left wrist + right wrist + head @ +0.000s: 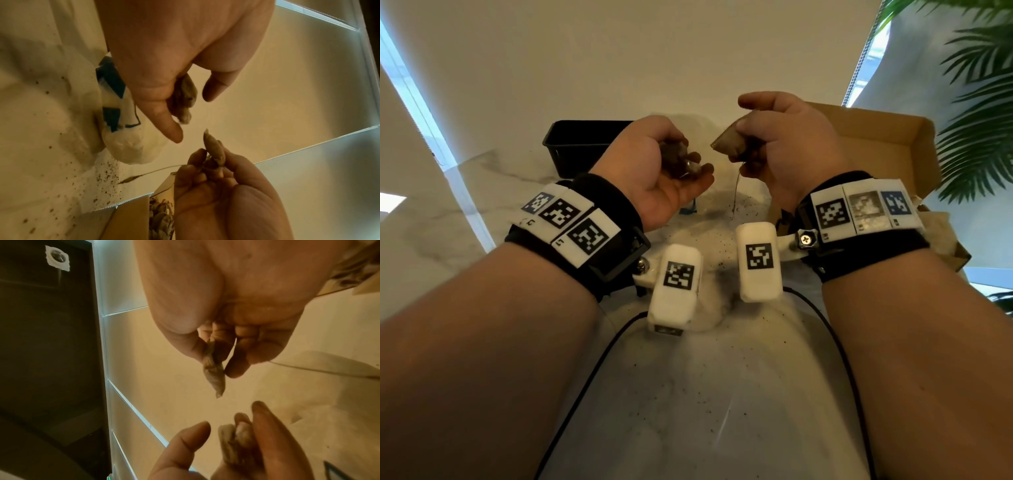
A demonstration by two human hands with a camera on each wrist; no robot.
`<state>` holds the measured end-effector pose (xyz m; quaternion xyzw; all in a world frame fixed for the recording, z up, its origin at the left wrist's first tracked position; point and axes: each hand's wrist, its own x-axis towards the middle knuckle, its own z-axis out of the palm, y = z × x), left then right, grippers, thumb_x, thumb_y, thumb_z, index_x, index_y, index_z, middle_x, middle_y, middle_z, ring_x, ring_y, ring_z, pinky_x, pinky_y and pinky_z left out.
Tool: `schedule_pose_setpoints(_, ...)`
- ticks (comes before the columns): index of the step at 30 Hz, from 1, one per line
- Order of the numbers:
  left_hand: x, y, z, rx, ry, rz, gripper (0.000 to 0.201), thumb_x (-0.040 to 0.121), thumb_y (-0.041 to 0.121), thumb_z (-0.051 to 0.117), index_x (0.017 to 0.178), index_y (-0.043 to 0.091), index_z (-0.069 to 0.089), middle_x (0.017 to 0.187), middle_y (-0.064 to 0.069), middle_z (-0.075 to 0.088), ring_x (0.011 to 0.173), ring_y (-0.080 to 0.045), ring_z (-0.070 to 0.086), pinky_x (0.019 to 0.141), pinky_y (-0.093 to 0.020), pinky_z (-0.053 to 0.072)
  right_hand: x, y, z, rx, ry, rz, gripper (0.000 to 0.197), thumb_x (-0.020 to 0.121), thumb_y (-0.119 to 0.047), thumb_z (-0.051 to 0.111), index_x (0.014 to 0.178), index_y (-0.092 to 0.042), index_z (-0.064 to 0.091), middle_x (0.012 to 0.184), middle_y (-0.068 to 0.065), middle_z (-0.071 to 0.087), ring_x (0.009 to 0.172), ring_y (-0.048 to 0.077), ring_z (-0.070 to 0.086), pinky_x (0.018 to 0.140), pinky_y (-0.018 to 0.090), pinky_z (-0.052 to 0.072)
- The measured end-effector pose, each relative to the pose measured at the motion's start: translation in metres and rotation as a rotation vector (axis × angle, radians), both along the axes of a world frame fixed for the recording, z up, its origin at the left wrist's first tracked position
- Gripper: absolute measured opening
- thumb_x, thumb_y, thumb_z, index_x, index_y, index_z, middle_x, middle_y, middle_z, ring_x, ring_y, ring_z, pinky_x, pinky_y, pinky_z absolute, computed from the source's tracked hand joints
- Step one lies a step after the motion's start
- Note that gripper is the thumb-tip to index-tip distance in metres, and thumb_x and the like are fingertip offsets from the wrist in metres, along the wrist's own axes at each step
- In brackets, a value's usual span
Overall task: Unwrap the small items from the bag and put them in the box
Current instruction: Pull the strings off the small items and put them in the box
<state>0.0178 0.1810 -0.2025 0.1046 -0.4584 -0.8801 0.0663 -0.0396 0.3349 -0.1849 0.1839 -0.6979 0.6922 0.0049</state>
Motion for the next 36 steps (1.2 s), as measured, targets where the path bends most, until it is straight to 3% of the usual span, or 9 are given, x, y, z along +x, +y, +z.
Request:
schedule_pose_setpoints(3, 0.001, 0.005, -0.001, -0.072, -0.016, -0.024, 0.010, 0.095, 0.014, 0.057, 0.087, 0.008, 0.059, 0.078, -0.007, 0.054, 0.059, -0.017, 0.063, 0.077, -0.035, 0.061, 0.000, -0.004, -0.002, -0.036, -0.073, 0.085, 0.026, 0.095, -0.007, 0.061, 0.120, -0.009, 0.059, 0.100, 0.011, 0.075, 0.085, 0.027, 0.075, 0.061, 0.032, 0.054)
schedule_pose_setpoints(7, -0.001, 0.007, -0.002, -0.143, -0.055, -0.040, 0.011, 0.093, 0.005, 0.049, 0.086, 0.011, 0.055, 0.076, -0.005, 0.053, 0.061, -0.014, 0.055, 0.058, -0.027, 0.053, -0.002, -0.004, -0.002, -0.047, -0.105, 0.120, 0.010, 0.099, -0.016, 0.058, 0.106, -0.012, 0.062, 0.094, 0.008, 0.075, 0.086, 0.025, 0.074, 0.060, 0.030, 0.050)
schedule_pose_setpoints(12, -0.007, 0.009, -0.007, -0.323, -0.062, -0.080, 0.029, 0.095, -0.003, 0.045, 0.107, 0.013, 0.066, 0.099, -0.004, 0.065, 0.084, -0.017, 0.067, 0.077, -0.032, 0.060, -0.008, -0.005, -0.003, -0.063, -0.180, 0.100, 0.021, 0.094, -0.038, 0.060, 0.104, -0.022, 0.067, 0.101, 0.000, 0.073, 0.093, 0.019, 0.066, 0.077, 0.037, 0.044)
schedule_pose_setpoints(15, -0.007, 0.011, -0.008, -0.389, -0.047, -0.088, 0.024, 0.093, -0.002, 0.056, 0.105, 0.014, 0.067, 0.097, -0.004, 0.064, 0.070, -0.012, 0.059, 0.055, -0.022, 0.047, -0.009, -0.005, -0.005, -0.013, -0.168, 0.051, 0.037, 0.081, -0.050, 0.067, 0.108, -0.026, 0.070, 0.107, -0.004, 0.073, 0.104, 0.018, 0.063, 0.083, 0.040, 0.047)
schedule_pose_setpoints(18, -0.004, 0.012, -0.008, -0.428, -0.038, -0.136, 0.019, 0.091, 0.013, 0.068, 0.109, 0.016, 0.068, 0.098, -0.004, 0.064, 0.062, -0.008, 0.049, 0.054, -0.021, 0.035, -0.009, -0.007, -0.006, -0.002, -0.187, 0.047, 0.036, 0.080, -0.053, 0.070, 0.104, -0.026, 0.071, 0.113, -0.001, 0.070, 0.108, 0.020, 0.062, 0.086, 0.041, 0.046)
schedule_pose_setpoints(24, -0.004, 0.016, -0.010, -0.532, 0.008, -0.156, 0.033, 0.096, 0.023, 0.066, 0.127, 0.013, 0.065, 0.117, -0.008, 0.075, 0.058, -0.006, 0.046, 0.048, -0.018, 0.033, -0.010, -0.011, -0.011, -0.066, -0.217, 0.090, 0.027, 0.087, -0.034, 0.070, 0.103, -0.012, 0.074, 0.079, -0.002, 0.064, 0.070, 0.014, 0.063, 0.062, 0.031, 0.048)
schedule_pose_setpoints(27, -0.006, 0.016, -0.010, -0.560, 0.019, -0.113, 0.028, 0.097, 0.023, 0.065, 0.124, 0.016, 0.066, 0.109, -0.005, 0.074, 0.057, -0.006, 0.046, 0.046, -0.018, 0.034, -0.009, -0.012, -0.011, -0.138, -0.192, 0.119, 0.012, 0.090, -0.017, 0.066, 0.095, -0.006, 0.069, 0.079, 0.003, 0.069, 0.067, 0.013, 0.067, 0.059, 0.028, 0.056)
schedule_pose_setpoints(31, -0.005, 0.014, -0.011, -0.578, 0.020, -0.131, 0.024, 0.097, 0.023, 0.065, 0.120, 0.015, 0.068, 0.108, -0.004, 0.076, 0.055, -0.005, 0.046, 0.047, -0.018, 0.034, -0.008, -0.013, -0.010, -0.136, -0.161, 0.086, 0.016, 0.093, -0.013, 0.062, 0.104, -0.002, 0.067, 0.082, 0.006, 0.070, 0.064, 0.011, 0.067, 0.055, 0.025, 0.056)
schedule_pose_setpoints(36, -0.004, 0.017, -0.011, -0.573, 0.031, -0.180, 0.011, 0.099, 0.024, 0.063, 0.105, 0.017, 0.068, 0.075, 0.006, 0.066, 0.053, -0.006, 0.044, 0.046, -0.020, 0.032, -0.009, -0.011, -0.007, 0.064, -0.179, 0.056, 0.014, 0.093, -0.031, 0.061, 0.085, -0.025, 0.070, 0.089, -0.007, 0.077, 0.082, 0.012, 0.070, 0.087, 0.044, 0.044)
